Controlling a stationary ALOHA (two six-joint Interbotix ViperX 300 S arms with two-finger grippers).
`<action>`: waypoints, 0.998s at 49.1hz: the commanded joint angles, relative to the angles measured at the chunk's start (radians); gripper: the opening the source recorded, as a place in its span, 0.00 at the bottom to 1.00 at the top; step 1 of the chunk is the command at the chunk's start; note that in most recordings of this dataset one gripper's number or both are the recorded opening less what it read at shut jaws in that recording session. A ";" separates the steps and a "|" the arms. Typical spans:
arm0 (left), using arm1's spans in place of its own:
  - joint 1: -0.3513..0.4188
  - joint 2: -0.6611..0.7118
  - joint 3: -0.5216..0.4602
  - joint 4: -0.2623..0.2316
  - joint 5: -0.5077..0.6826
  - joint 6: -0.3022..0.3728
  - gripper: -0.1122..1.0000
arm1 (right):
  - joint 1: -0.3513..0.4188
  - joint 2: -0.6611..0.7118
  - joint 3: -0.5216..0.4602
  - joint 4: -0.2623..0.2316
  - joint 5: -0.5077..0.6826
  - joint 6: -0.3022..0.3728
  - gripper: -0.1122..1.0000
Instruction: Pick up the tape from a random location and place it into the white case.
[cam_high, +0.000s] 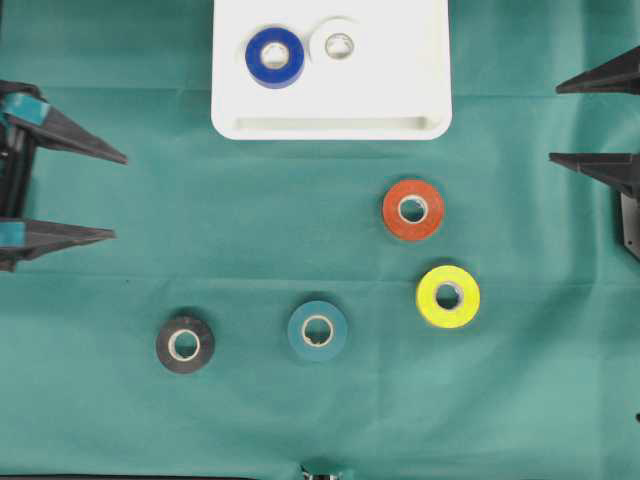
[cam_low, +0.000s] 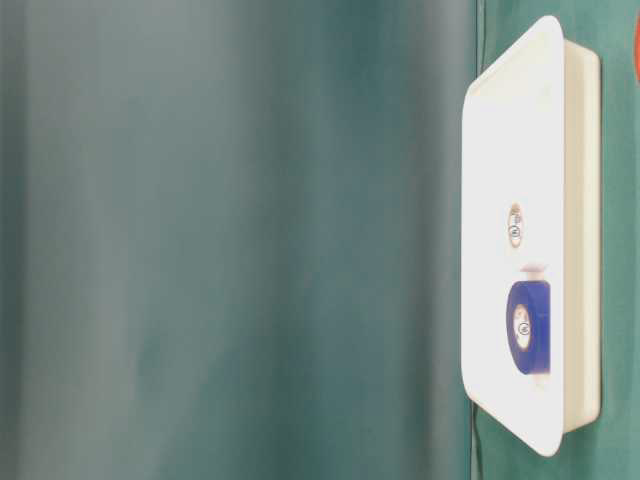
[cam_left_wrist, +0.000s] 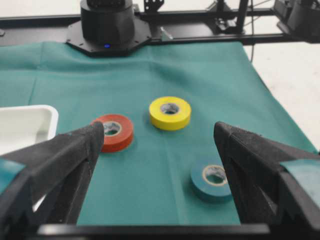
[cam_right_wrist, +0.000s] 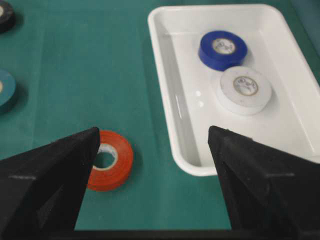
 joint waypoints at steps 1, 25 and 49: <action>-0.008 0.069 -0.049 0.000 -0.055 0.002 0.95 | -0.002 0.009 -0.015 0.000 -0.008 -0.002 0.86; -0.020 0.511 -0.407 0.003 -0.077 0.046 0.95 | -0.002 0.014 -0.014 -0.002 -0.008 -0.002 0.86; -0.054 0.859 -0.857 0.003 0.123 0.066 0.95 | -0.003 0.035 -0.005 -0.005 -0.020 -0.003 0.86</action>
